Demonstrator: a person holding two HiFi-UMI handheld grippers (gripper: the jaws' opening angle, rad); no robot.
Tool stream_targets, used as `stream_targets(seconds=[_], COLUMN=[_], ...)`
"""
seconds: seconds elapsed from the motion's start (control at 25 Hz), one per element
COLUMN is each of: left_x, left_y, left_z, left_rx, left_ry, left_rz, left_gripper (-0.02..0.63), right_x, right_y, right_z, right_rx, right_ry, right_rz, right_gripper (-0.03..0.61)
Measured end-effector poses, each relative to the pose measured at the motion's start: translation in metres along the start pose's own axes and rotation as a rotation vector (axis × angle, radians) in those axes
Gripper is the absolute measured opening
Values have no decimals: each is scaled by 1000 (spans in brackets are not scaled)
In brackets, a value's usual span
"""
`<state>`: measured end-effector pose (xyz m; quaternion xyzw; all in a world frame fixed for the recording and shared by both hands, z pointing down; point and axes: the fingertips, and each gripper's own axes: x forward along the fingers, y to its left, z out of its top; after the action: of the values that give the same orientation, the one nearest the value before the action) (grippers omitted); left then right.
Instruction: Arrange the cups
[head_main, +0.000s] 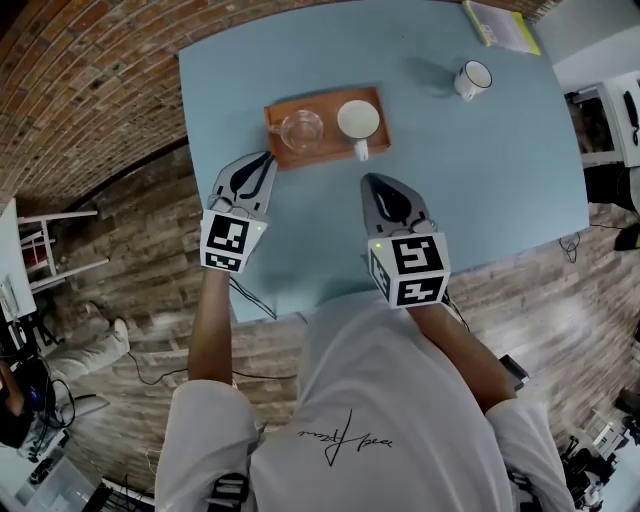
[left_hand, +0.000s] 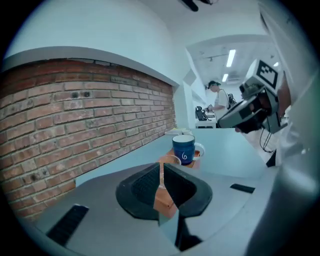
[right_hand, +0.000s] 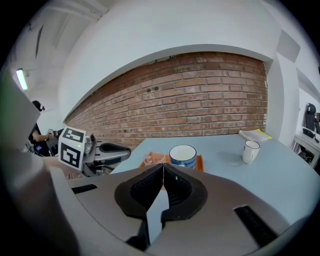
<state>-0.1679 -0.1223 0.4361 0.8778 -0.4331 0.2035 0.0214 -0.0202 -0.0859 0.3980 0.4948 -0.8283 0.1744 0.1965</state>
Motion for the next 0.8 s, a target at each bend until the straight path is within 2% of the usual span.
stream_targets(seconds=[0.12, 0.36, 0.48, 0.8], left_x=[9, 24, 30, 46], left_y=[9, 29, 32, 36], left_z=[-9, -13, -20, -38], left_rx=[70, 110, 184, 351], left_ry=[46, 61, 96, 190], left_rz=[-19, -17, -33, -169], left_gripper=[9, 9, 9, 9], right_x=[1, 10, 14, 27], right_y=[1, 21, 33, 48], right_z=[1, 10, 14, 13], right_rx=[6, -37, -57, -57], right_ry=[8, 10, 14, 38], right_rz=[23, 84, 115, 182], right_gripper=[23, 23, 23, 23])
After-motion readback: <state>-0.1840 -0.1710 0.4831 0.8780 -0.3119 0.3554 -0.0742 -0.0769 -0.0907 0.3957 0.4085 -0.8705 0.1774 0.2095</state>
